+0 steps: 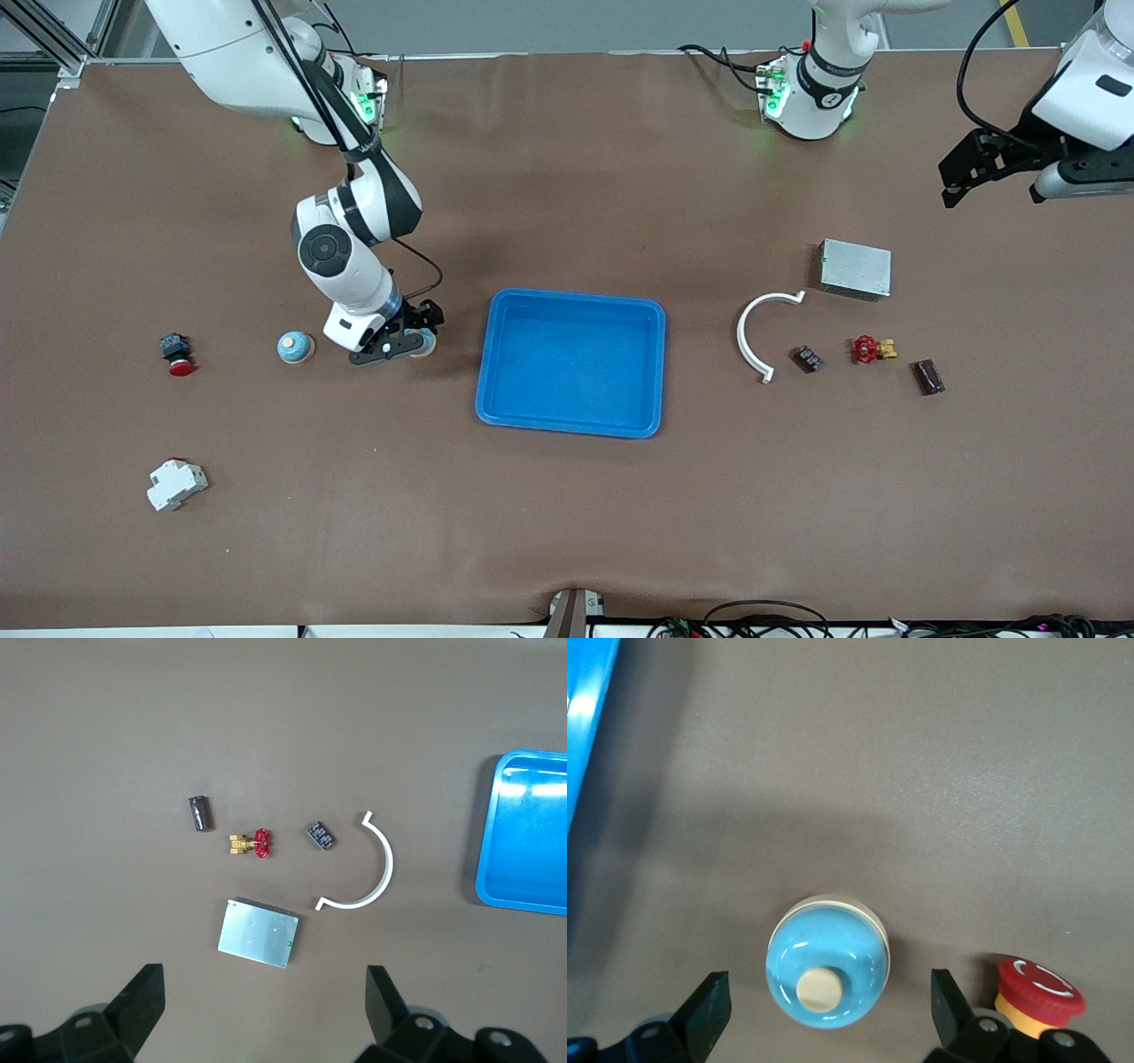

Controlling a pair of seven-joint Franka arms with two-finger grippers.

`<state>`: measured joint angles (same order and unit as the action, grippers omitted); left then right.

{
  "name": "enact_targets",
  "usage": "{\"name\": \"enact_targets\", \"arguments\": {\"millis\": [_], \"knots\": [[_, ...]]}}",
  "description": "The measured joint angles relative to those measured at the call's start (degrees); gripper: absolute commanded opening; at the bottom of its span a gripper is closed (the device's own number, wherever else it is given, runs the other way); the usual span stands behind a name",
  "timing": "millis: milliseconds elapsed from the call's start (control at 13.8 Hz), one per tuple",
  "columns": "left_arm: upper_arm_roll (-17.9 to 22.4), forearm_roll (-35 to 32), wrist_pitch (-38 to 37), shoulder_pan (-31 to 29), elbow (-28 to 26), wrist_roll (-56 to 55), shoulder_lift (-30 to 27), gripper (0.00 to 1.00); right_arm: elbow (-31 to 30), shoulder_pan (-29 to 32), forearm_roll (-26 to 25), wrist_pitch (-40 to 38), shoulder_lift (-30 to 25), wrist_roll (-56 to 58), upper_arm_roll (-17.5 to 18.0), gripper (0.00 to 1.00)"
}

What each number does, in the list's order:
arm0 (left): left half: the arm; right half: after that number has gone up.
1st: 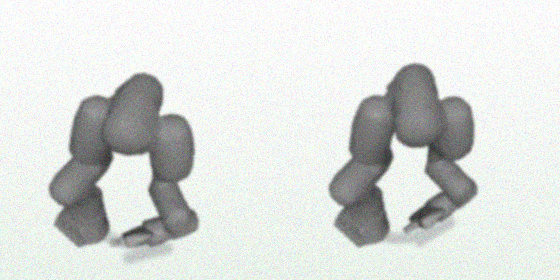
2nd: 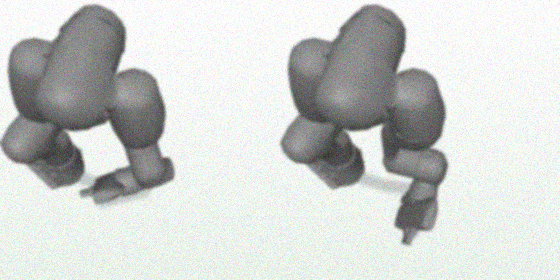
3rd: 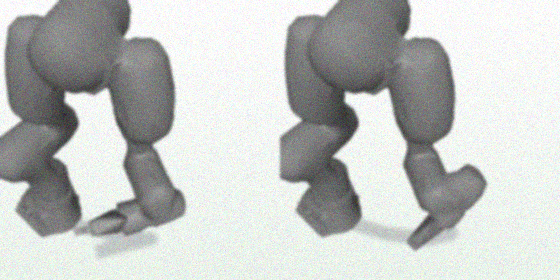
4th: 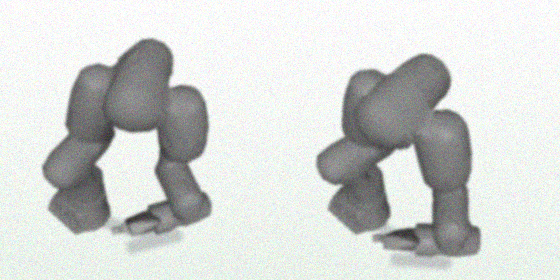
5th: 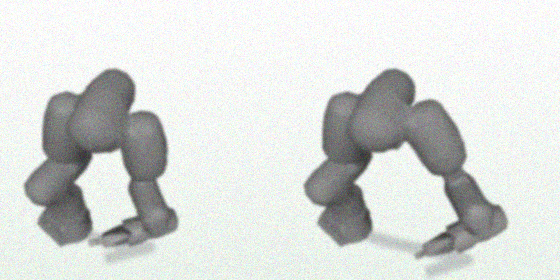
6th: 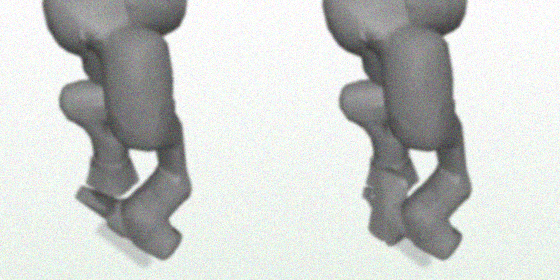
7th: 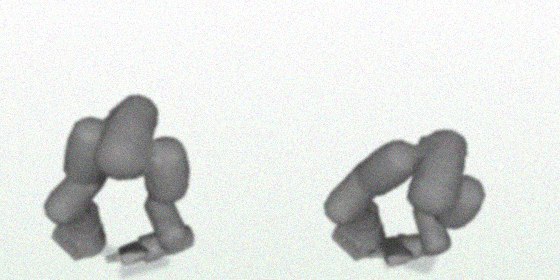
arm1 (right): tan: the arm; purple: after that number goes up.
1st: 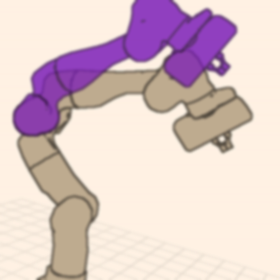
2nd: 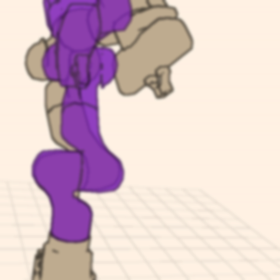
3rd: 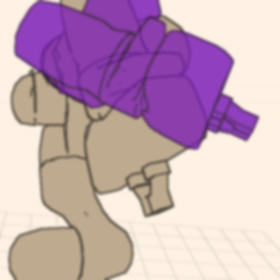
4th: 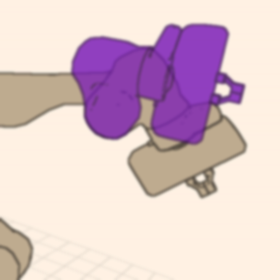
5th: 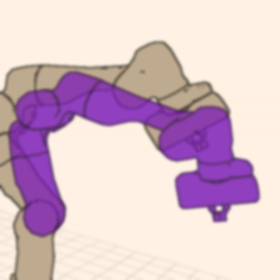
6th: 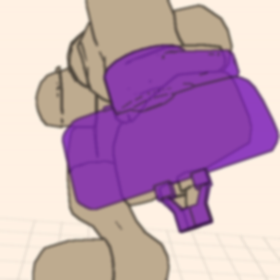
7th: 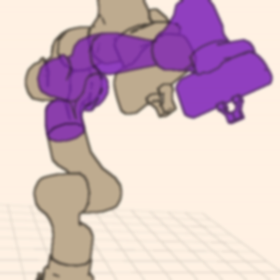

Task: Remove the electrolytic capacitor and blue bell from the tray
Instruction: 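Lower the bell beside the red-yellow button and open the right gripper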

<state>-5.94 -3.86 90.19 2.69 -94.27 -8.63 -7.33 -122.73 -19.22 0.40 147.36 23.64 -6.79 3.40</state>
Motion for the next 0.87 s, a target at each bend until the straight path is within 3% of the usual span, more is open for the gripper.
{"name": "enact_targets", "arguments": {"millis": [579, 869], "knots": [[-0.22, 0.00, -0.02, 0.07, 0.26, 0.00, 0.05, 1.00, 5.91, -0.06, 4.44, -23.17, -9.71, 0.01, 0.45, 1.00], [-0.19, 0.00, -0.08, 0.05, 0.49, 0.00, 0.08, 1.00, 11.44, -0.07, 4.94, -38.96, -15.25, -0.48, 0.49, 1.00]]}}
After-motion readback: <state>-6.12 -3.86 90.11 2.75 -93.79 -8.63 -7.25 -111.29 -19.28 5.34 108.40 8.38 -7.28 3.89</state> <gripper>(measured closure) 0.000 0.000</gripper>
